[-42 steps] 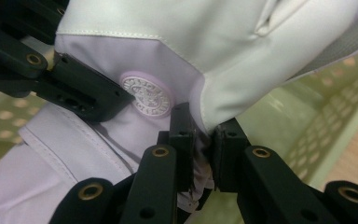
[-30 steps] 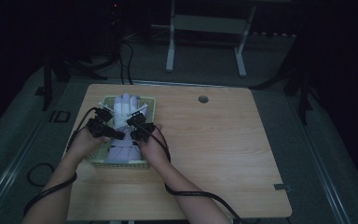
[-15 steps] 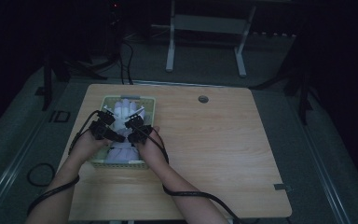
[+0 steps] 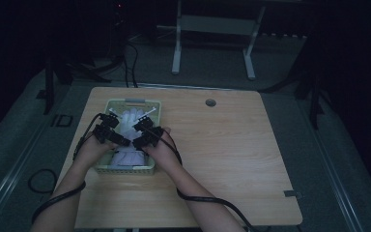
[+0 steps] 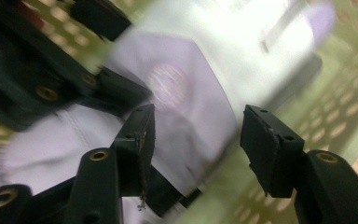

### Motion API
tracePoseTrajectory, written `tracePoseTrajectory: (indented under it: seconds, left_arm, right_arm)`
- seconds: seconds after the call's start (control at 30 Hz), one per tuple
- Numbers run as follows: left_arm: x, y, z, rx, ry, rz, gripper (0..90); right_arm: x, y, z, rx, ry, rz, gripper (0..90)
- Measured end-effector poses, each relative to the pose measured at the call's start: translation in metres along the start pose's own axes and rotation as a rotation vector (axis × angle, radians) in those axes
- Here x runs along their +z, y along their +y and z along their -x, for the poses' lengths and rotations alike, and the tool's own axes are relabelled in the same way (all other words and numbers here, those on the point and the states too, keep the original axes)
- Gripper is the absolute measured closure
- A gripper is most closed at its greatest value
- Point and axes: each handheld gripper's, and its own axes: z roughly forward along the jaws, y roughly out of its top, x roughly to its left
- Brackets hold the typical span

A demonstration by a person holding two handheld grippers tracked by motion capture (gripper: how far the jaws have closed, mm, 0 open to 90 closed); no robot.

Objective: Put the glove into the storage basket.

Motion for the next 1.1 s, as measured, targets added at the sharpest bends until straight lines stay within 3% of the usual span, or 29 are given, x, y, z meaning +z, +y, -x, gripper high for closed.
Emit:
tracePoseTrajectory:
  seconds: [0.13,0.2,0.27,0.37,0.47,0.57,0.7,0.87,0.9,1.0,1.1]
  left_arm:
    - [-0.004,-0.002,0.002,0.027,0.011,0.042,16.7]
    - [-0.009,-0.002,0.003,0.03,0.002,0.086,15.0]
    - [-0.016,-0.002,0.005,0.042,-0.003,0.146,13.5]
    - [-0.026,-0.002,0.008,0.059,-0.013,0.199,0.7]
    - [-0.035,-0.004,0.012,0.066,-0.014,0.248,0.7]
    - [-0.042,-0.007,0.017,0.077,-0.021,0.313,0.8]
    - [-0.045,-0.011,0.027,0.085,-0.08,0.388,0.9]
    - [-0.044,-0.013,0.045,0.1,-0.127,0.441,0.9]
    - [-0.043,-0.011,0.052,0.107,-0.148,0.432,0.9]
    - [-0.04,-0.008,0.064,0.14,-0.123,0.411,0.9]
    - [-0.039,-0.006,0.074,0.145,-0.137,0.424,0.9]
  right_arm:
    - [-0.01,0.002,0.001,-0.036,0.042,0.055,34.0]
    - [-0.016,0.001,0.002,-0.071,0.062,0.072,25.0]
    - [-0.021,0.001,0.004,-0.093,0.091,0.107,22.8]
    - [-0.028,0.001,0.012,-0.103,0.126,0.135,18.0]
    - [-0.036,0.0,0.021,-0.094,0.169,0.154,14.9]
    - [-0.045,-0.002,0.029,-0.103,0.184,0.184,13.9]
    - [-0.054,-0.007,0.04,-0.108,0.19,0.213,13.8]
    - [-0.06,-0.018,0.051,-0.119,0.176,0.206,13.8]
    - [-0.061,-0.02,0.053,-0.122,0.174,0.204,13.8]
    - [-0.065,-0.028,0.063,-0.102,0.18,0.213,13.9]
    - [-0.069,-0.036,0.069,-0.081,0.198,0.225,13.9]
